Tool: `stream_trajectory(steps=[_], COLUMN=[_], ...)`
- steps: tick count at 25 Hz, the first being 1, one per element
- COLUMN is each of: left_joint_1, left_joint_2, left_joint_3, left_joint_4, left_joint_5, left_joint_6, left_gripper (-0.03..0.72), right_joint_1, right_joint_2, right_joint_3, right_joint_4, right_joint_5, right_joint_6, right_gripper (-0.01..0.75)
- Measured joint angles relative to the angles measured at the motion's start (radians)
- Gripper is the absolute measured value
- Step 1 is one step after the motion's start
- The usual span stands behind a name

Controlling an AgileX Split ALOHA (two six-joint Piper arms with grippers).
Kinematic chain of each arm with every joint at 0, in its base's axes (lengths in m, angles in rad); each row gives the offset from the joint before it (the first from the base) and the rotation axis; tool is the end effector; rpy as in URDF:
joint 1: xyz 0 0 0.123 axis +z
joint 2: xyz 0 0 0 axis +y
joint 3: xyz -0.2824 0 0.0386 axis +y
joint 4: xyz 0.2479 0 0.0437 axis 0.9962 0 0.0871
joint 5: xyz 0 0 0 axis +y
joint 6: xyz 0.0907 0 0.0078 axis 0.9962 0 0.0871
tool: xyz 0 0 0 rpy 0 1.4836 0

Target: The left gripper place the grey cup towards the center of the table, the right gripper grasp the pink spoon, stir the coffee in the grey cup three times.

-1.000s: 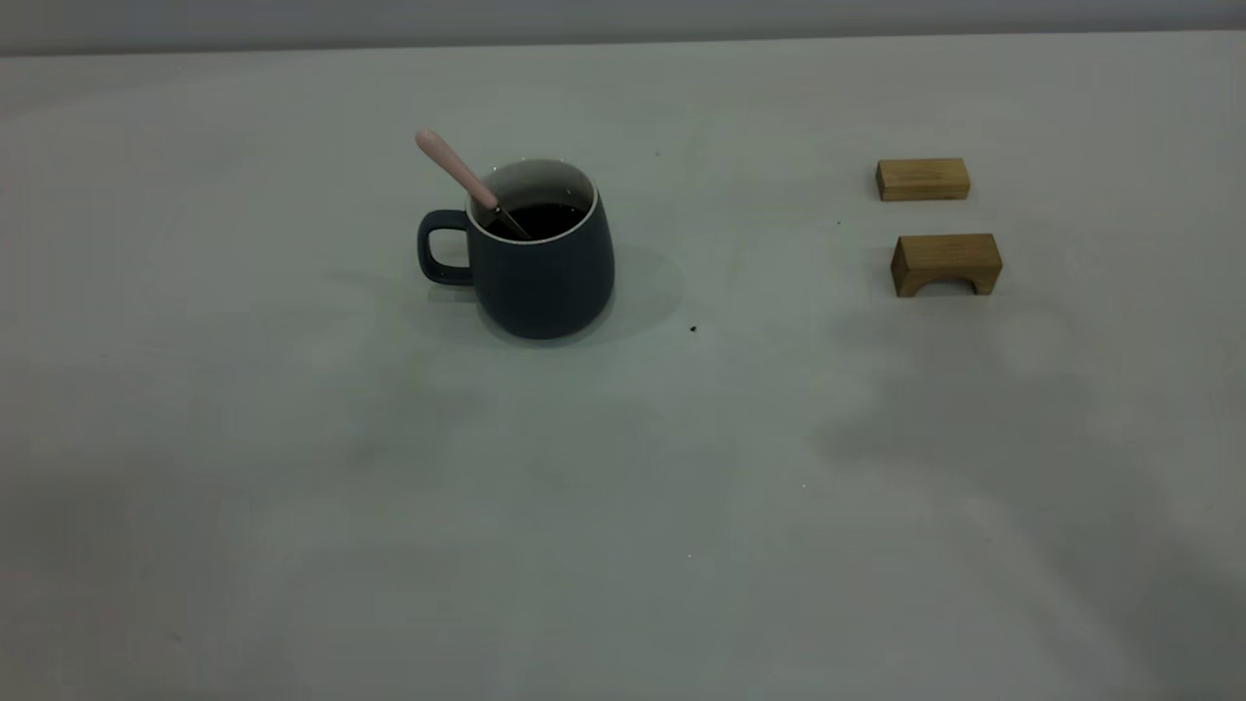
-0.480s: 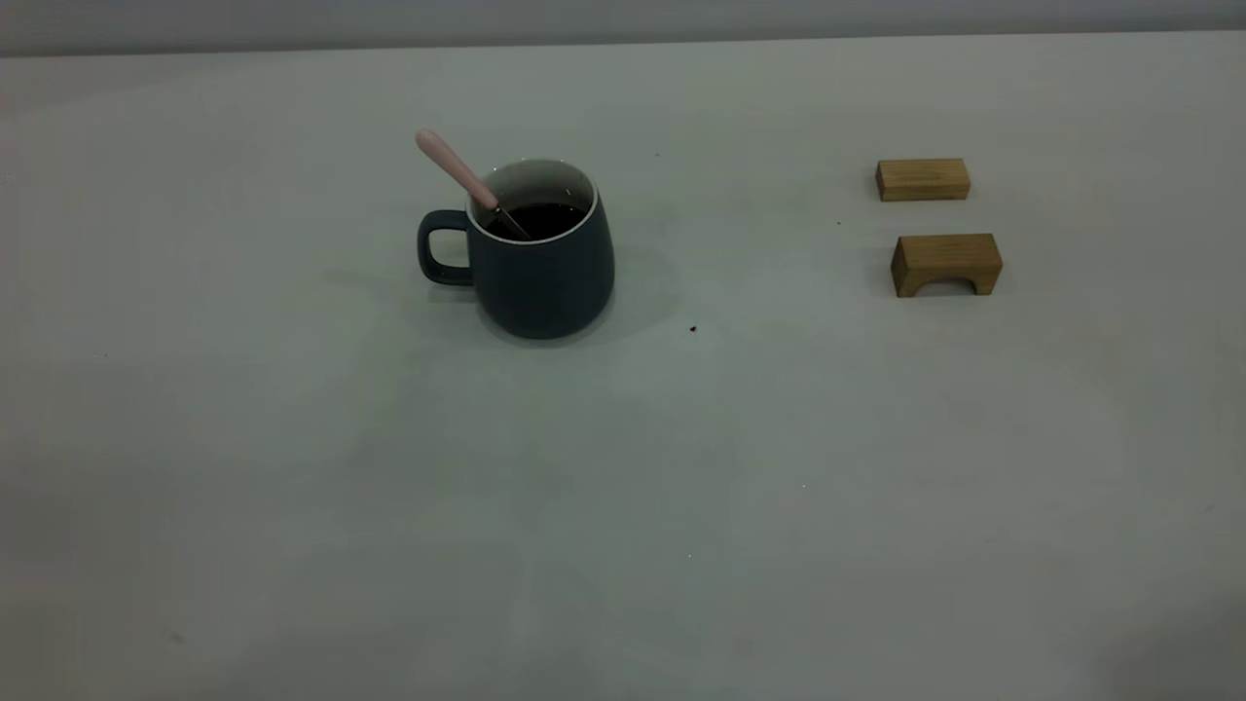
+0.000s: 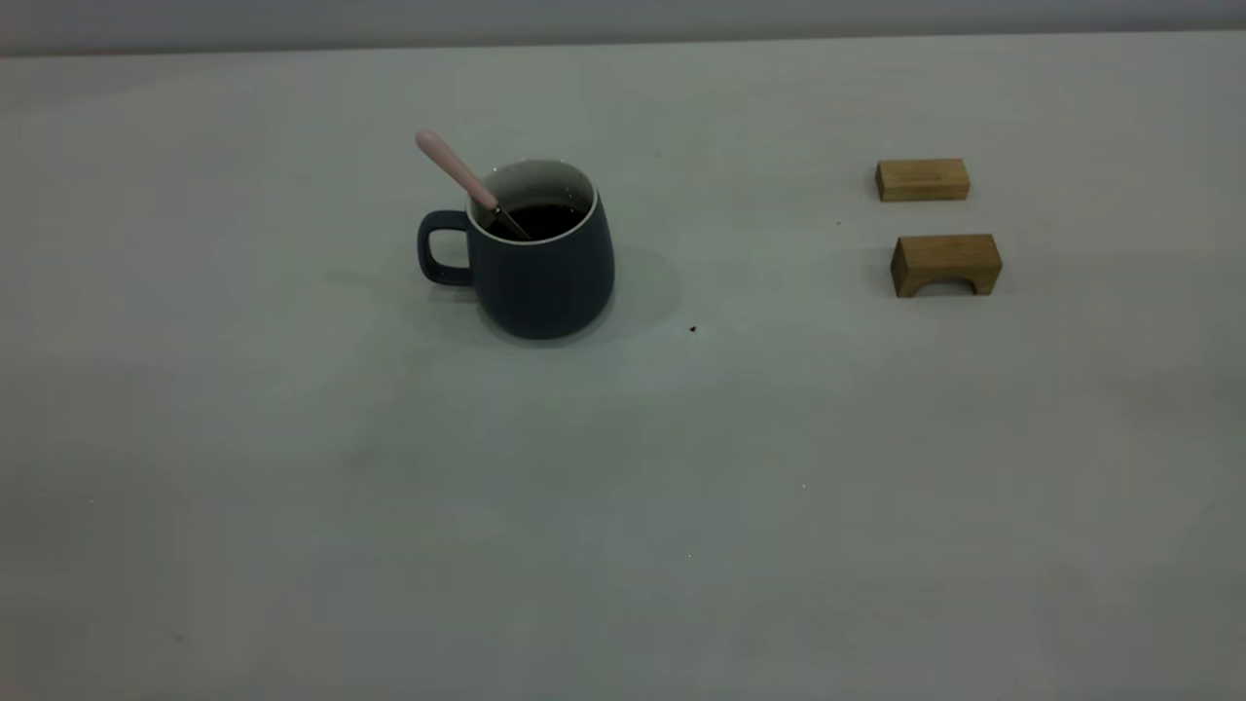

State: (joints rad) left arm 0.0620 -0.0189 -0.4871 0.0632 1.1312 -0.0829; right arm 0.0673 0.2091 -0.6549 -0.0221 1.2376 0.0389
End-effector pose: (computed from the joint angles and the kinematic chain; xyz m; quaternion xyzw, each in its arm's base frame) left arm -0.0097 0.0046 0.2680 -0.0653 0.8667 0.0263 0.4938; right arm 0.0060 -0.0015 0.3067 -0.0118 0.9075 0.0113 0.4196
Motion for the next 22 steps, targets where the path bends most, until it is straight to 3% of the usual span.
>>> stream_trajectory(steps=[5,11,22], left_joint_1=[0.000,0.000,0.000], left_joint_2=[0.000,0.000,0.000], left_joint_3=[0.000,0.000,0.000], left_joint_4=[0.000,0.000,0.000], left_joint_5=[0.000,0.000,0.000], left_joint_6=[0.000,0.000,0.000], left_gripper=[0.388,0.388,0.388], right_joint_1=[-0.048,-0.059,-0.059], right_joint_2=[-0.127,-0.190,-0.190], right_joint_3=[0.142,0.162,0.185], right_joint_4=[0.022,0.062,0.100], right_joint_5=[-0.006,-0.062,-0.100], right_joint_6=[-0.039,-0.157,-0.175], right_gripper=[0.215,0.224,0.236])
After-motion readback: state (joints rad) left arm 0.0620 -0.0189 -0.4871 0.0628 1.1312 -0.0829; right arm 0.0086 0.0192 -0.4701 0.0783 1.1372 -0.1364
